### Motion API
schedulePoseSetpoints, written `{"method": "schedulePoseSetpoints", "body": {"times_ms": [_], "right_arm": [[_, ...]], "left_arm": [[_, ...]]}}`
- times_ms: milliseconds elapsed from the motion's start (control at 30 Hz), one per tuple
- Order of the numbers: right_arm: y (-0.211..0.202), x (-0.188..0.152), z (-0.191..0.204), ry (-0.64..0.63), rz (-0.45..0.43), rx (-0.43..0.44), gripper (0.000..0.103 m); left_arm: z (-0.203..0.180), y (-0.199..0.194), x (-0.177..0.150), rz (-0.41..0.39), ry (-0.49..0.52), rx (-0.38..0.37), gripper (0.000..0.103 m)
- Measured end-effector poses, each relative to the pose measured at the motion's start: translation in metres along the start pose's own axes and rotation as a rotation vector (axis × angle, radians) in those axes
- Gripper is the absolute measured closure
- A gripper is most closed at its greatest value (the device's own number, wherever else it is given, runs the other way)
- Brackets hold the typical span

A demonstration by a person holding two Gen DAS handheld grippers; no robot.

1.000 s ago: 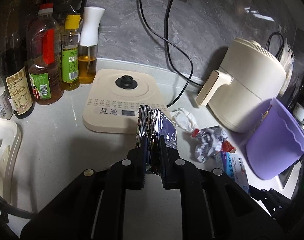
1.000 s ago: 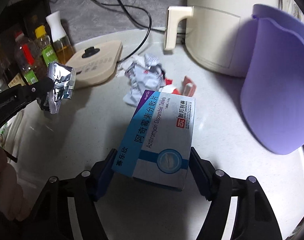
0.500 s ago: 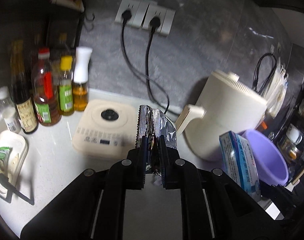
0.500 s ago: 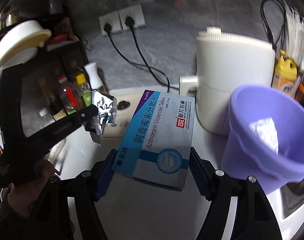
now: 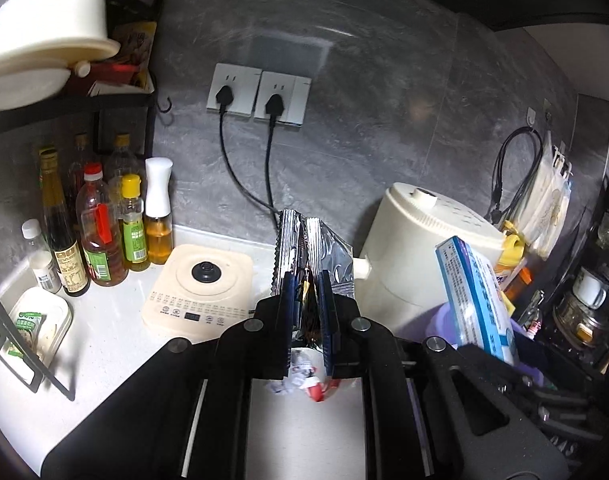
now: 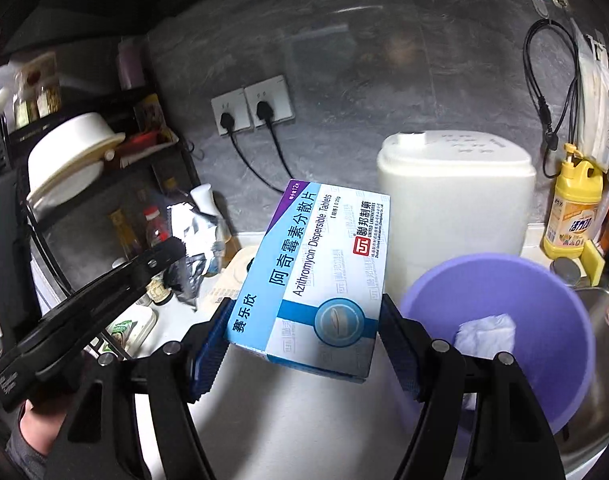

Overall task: Collect trash
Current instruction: 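Carry both items over the purple bucket and open both tools to drop them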

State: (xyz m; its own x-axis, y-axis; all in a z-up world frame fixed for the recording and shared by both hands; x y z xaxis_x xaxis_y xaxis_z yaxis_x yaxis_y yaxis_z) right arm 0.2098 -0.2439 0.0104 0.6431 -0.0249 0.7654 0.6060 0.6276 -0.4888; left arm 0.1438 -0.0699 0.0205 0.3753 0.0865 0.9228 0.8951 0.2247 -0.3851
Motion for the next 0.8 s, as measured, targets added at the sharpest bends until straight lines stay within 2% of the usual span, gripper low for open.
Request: {"method": "schedulePoseSetpoints", "body": {"times_ms": [167,433,500,533,567,800], "right_arm": [[-0.014,0.02,-0.029,0.012,-0.011,0.003,0.033],[-0.036,0.035,-0.074,0.004,-0.02,-0.005,0.032],[-0.038,0.035,-0.086,-0.003,-0.013,-0.012,0.029],[-0.041,0.035,-0.094,0.0,-0.015,-0.024,0.018],[-0.044,0.035,-0.102,0.008,-0.019,-0.03,0.014],[-0.064,0.032,-0.147,0.037,-0.012,-0.06,0.014]], "left_arm": [[-0.031,-0.002,0.011,-0.004,0.018,0.006,0.091],[-0.084,-0.002,0.02,-0.028,0.027,-0.019,0.091],[-0.098,0.001,0.018,-0.031,0.027,-0.032,0.091],[-0.104,0.002,0.017,-0.03,0.026,-0.036,0.091],[-0.111,0.004,0.015,-0.029,0.023,-0.043,0.091],[-0.149,0.019,0.006,-0.011,0.022,-0.087,0.091]]}}
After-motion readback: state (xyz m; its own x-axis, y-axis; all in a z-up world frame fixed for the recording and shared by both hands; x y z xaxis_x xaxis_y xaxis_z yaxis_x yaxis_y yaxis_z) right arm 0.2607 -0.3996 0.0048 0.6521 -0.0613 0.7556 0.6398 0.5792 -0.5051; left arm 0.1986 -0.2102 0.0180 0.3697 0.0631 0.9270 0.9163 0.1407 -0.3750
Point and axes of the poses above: each gripper's, at about its wrist camera, not at the fingertips, and y roughly the way its jaws point, z to its left, x to its top, the point moved 4 cm from there along y, roughly the way its jaws point, and after that the axes turned 14 degrees about y, right-handed, at the moved point
